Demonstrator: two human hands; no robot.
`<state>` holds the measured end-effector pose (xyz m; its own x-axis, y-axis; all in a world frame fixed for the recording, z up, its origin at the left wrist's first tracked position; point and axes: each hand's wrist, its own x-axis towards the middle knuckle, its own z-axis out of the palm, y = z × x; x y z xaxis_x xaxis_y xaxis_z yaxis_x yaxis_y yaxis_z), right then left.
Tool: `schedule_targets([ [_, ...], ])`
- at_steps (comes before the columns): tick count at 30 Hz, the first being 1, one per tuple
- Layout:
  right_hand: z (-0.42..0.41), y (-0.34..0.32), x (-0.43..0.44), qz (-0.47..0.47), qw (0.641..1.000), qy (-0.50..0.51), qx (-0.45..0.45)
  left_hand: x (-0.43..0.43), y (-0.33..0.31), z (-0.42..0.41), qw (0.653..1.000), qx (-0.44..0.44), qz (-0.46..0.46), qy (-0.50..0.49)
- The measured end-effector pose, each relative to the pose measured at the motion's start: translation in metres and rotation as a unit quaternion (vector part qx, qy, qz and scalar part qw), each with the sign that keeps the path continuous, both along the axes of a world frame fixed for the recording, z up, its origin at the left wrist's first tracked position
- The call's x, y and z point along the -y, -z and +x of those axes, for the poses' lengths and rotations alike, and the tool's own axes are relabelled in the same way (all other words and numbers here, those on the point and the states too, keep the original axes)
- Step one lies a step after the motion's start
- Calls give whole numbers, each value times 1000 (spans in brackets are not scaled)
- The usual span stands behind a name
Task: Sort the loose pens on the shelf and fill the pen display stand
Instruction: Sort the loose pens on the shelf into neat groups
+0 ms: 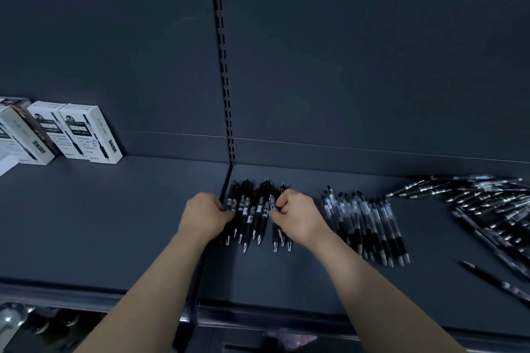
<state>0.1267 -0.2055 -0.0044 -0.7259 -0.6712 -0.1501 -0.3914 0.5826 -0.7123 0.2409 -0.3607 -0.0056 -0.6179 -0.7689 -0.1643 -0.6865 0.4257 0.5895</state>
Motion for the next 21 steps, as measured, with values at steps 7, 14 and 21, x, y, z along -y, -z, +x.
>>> schedule_targets([
  [7, 5, 4, 1, -28, 998, 16, 48, 4, -1, -3, 996, 81, 13, 23],
  [14, -1, 4, -2, -58, 998, 25, -22, 1, -5, 8, 999, -27, -10, 36],
  [21, -2, -17, 2, -196, 973, 16, 118, -8, -14, 1, 975, -127, -74, 169],
])
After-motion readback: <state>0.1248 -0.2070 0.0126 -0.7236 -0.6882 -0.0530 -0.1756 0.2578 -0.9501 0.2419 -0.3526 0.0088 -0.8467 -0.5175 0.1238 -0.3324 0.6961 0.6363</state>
